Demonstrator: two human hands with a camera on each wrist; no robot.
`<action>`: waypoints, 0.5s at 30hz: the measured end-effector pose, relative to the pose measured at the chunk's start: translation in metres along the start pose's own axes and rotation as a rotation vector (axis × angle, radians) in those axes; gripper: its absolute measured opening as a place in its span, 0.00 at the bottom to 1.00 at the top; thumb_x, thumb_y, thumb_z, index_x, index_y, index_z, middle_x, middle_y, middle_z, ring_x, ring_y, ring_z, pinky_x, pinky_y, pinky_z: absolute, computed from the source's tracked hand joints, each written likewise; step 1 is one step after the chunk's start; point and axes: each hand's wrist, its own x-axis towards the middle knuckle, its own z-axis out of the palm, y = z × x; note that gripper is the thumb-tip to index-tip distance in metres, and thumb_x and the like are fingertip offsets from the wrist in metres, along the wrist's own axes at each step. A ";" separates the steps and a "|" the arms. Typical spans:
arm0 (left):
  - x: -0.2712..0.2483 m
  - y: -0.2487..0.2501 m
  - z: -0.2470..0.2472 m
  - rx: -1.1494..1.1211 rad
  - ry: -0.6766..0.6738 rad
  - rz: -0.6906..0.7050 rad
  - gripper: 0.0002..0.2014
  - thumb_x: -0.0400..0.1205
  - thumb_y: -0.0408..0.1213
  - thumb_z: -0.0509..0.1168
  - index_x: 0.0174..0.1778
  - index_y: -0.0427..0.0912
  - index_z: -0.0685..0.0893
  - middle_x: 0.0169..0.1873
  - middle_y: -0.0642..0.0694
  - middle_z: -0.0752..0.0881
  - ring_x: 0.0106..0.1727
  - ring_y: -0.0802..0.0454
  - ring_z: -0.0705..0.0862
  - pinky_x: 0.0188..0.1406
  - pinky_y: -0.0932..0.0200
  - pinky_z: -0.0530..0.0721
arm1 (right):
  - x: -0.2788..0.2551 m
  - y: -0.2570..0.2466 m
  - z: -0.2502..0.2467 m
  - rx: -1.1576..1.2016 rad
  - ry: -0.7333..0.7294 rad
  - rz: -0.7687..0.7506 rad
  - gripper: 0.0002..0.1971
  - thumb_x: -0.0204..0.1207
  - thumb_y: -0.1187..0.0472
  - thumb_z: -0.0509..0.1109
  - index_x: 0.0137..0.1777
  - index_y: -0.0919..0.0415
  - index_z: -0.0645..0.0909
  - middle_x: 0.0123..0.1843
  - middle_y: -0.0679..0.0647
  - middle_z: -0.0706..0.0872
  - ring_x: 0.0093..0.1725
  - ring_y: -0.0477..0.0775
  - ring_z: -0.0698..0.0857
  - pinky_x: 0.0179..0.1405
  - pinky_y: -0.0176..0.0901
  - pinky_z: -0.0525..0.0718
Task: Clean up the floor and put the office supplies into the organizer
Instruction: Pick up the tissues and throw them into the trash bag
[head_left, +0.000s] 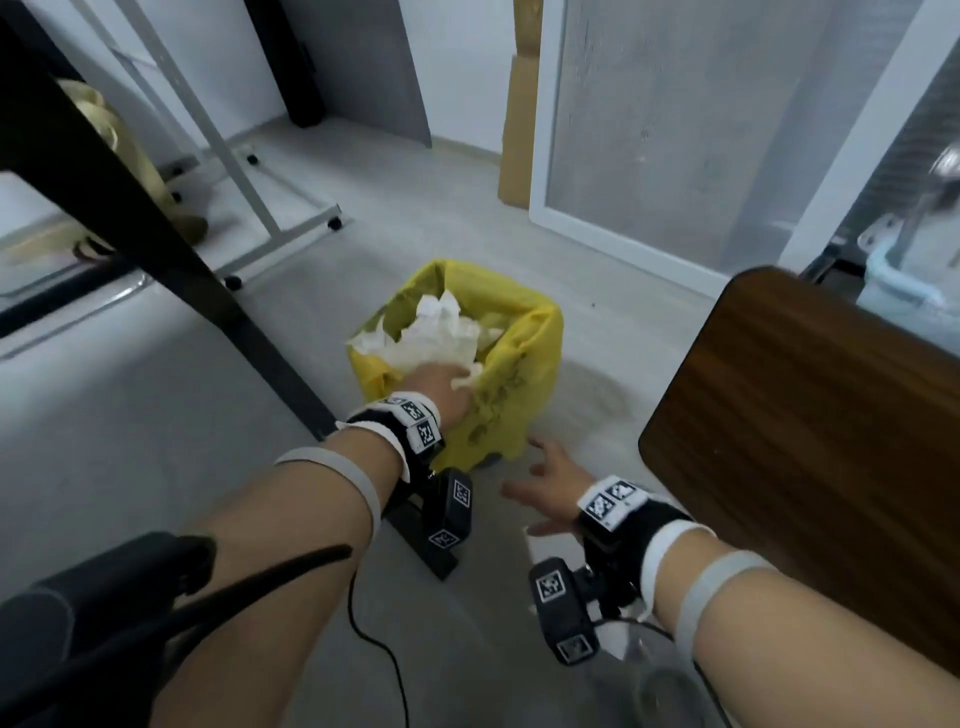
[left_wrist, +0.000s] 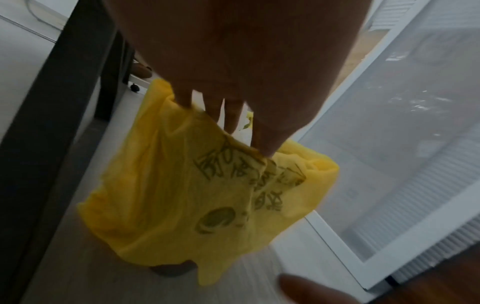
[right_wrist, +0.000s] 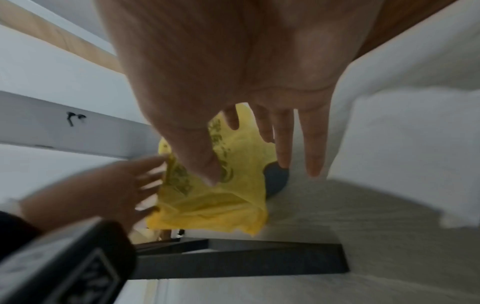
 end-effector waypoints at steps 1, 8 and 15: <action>-0.005 -0.004 0.006 0.024 0.144 -0.007 0.19 0.84 0.49 0.62 0.70 0.50 0.80 0.74 0.42 0.75 0.74 0.39 0.73 0.72 0.46 0.74 | 0.006 0.011 0.008 -0.110 0.021 0.002 0.38 0.71 0.54 0.77 0.79 0.49 0.64 0.70 0.56 0.74 0.59 0.61 0.85 0.49 0.56 0.90; -0.055 -0.018 0.079 -0.431 0.292 0.113 0.11 0.83 0.42 0.64 0.40 0.39 0.77 0.32 0.45 0.78 0.33 0.48 0.75 0.34 0.55 0.72 | -0.005 0.099 -0.020 -0.947 -0.199 0.201 0.15 0.82 0.56 0.61 0.60 0.56 0.87 0.62 0.58 0.88 0.53 0.60 0.86 0.54 0.46 0.84; -0.078 -0.010 0.208 -0.265 -0.533 0.095 0.11 0.82 0.37 0.68 0.59 0.45 0.89 0.59 0.41 0.87 0.58 0.41 0.87 0.53 0.58 0.83 | -0.014 0.164 -0.059 -0.911 -0.182 0.259 0.24 0.77 0.72 0.57 0.55 0.46 0.89 0.54 0.53 0.83 0.35 0.47 0.81 0.28 0.31 0.76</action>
